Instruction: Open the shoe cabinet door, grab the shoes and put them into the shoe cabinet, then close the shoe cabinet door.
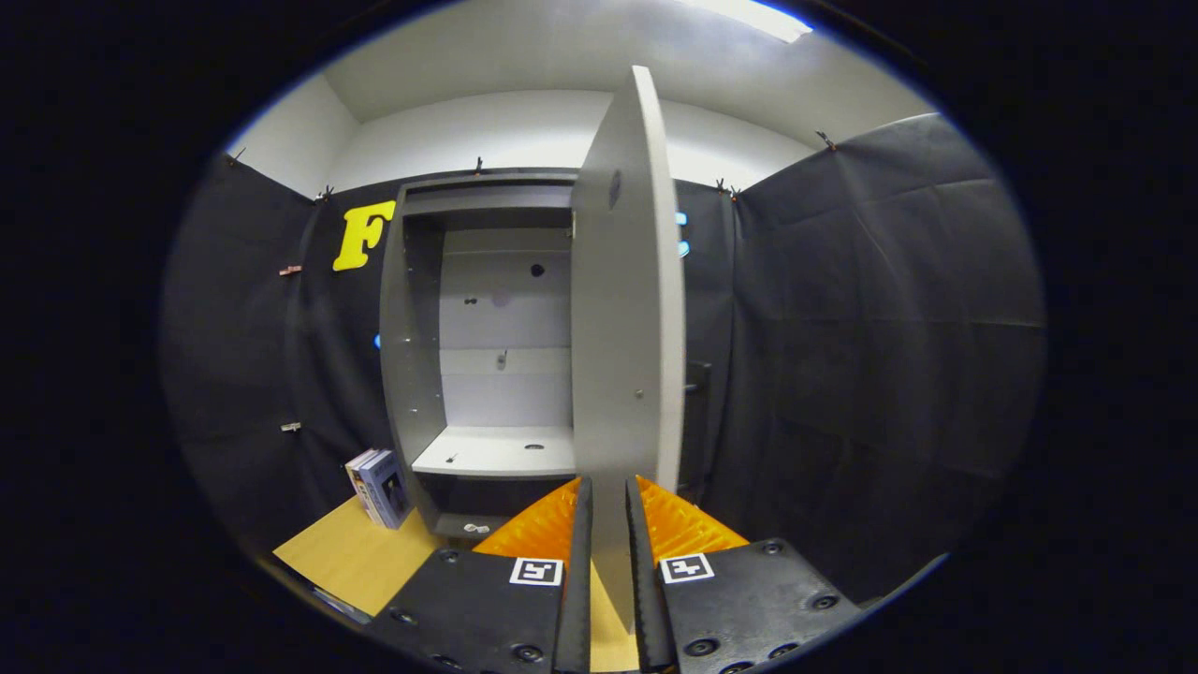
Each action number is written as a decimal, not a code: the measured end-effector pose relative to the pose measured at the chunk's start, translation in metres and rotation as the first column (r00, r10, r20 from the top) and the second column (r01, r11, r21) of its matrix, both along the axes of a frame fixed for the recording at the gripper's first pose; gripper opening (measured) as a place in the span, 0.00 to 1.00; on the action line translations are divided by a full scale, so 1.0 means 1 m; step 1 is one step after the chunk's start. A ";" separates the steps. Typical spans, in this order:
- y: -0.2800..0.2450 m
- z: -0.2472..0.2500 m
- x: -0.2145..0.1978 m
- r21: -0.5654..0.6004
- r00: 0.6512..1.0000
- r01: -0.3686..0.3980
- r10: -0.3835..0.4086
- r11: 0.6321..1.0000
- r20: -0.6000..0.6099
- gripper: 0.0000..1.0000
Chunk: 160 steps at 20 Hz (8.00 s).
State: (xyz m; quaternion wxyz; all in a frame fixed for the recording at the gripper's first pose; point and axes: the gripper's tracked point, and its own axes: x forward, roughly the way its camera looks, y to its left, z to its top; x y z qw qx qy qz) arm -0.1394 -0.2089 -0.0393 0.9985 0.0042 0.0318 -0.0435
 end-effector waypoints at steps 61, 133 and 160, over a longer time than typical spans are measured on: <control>0.170 -0.506 0.146 0.140 0.768 -0.062 0.136 0.988 -0.626 0.27; 0.172 -0.183 0.517 0.017 0.846 -0.102 0.096 0.995 -0.524 0.43; 0.151 -0.023 0.264 0.075 0.980 -0.009 0.024 0.997 -0.195 0.98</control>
